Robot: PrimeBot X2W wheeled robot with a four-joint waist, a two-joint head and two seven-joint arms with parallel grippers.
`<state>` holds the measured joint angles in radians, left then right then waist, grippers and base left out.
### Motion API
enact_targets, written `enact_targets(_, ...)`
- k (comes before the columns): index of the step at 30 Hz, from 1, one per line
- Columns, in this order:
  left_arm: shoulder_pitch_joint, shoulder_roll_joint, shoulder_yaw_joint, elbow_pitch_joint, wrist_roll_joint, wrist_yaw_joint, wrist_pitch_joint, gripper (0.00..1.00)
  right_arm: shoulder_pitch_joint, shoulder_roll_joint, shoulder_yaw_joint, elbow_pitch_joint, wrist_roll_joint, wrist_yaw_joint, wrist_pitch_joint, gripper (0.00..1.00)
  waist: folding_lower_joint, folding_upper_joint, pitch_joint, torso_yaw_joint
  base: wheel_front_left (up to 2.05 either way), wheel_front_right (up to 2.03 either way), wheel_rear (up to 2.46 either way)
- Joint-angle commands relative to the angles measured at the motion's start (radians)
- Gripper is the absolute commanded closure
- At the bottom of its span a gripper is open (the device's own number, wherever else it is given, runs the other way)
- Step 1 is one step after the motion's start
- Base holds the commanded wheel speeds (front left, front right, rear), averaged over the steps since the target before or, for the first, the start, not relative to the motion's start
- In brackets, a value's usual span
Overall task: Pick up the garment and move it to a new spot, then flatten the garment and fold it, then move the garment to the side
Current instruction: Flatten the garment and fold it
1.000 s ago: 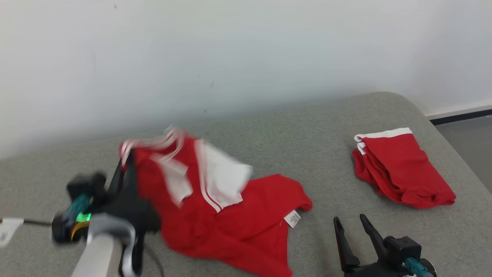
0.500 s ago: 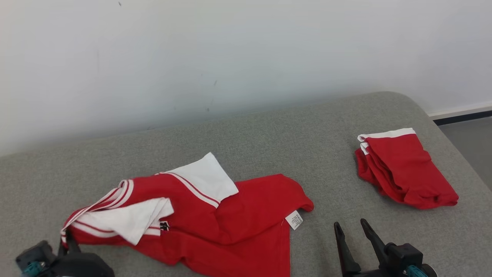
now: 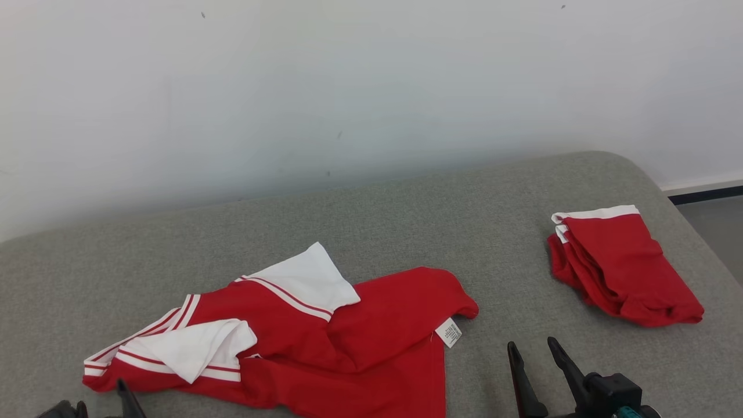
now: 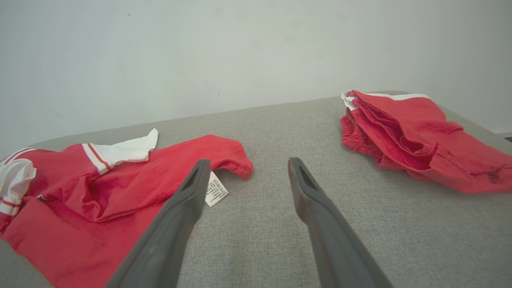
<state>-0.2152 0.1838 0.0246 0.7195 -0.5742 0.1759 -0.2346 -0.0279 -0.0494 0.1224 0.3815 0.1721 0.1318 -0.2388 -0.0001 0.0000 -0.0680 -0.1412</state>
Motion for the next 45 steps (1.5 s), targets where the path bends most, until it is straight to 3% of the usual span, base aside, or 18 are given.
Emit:
enact_targets(1, 0.021, 0.003, 0.001, -0.014, -0.016, -0.004, 0.003, 0.00, -0.006, 0.000, -0.003, -0.003, -0.001, -0.002, 0.003, 0.00, 0.0001, 0.0000, -0.005, 0.008, 0.00, 0.00, 0.00)
enact_targets(10, 0.139, -0.013, -0.022, -0.214, 0.025, -0.026, -0.025, 0.00, 0.020, 0.000, 0.007, -0.025, -0.006, -0.002, 0.026, 0.00, 0.0001, 0.0000, -0.019, 0.046, 0.00, 0.00, 0.00)
enact_targets(15, 0.206, -0.033, -0.065, -0.359, 0.074, -0.089, -0.031, 0.00, 0.020, 0.000, 0.060, -0.014, 0.012, -0.002, 0.054, 0.00, 0.0001, 0.0000, -0.024, 0.074, 0.00, 0.00, 0.00)
enact_targets(19, 0.202, -0.051, -0.109, -0.349, 0.066, -0.123, 0.008, 0.00, 0.009, 0.001, 0.177, 0.008, 0.030, -0.002, 0.093, 0.00, 0.0001, 0.0000, -0.020, 0.088, 0.00, 0.00, 0.00)
enact_targets(28, 0.040, -0.085, -0.162, -0.219, 0.081, -0.052, 0.154, 0.00, -0.013, -0.001, 0.355, 0.026, 0.051, -0.002, 0.174, 0.00, 0.0001, 0.0000, 0.012, 0.081, 0.00, 0.00, 0.00)
enact_targets(35, -0.047, -0.074, -0.163, -0.086, 0.099, 0.006, 0.193, 0.00, -0.043, 0.000, 0.392, 0.034, 0.031, -0.002, 0.207, 0.00, 0.0001, 0.0000, 0.044, 0.040, 0.00, 0.00, 0.00)
enact_targets(40, -0.078, -0.070, -0.157, -0.037, 0.086, 0.007, 0.207, 0.00, -0.056, -0.001, 0.395, 0.033, 0.019, -0.002, 0.210, 0.00, 0.0001, 0.0000, 0.060, 0.026, 0.00, 0.00, 0.00)
enact_targets(42, -0.091, -0.069, -0.153, -0.016, 0.077, 0.004, 0.198, 0.31, -0.053, -0.001, 0.385, 0.037, 0.014, -0.002, 0.203, 0.00, 0.0001, 0.0000, 0.068, 0.023, 0.00, 0.00, 0.00)
enact_targets(45, -0.100, -0.070, -0.148, 0.002, 0.070, 0.006, 0.188, 0.38, -0.048, 0.000, 0.379, 0.036, 0.009, -0.002, 0.198, 0.00, 0.0001, 0.0000, 0.074, 0.024, 0.00, 0.00, 0.00)
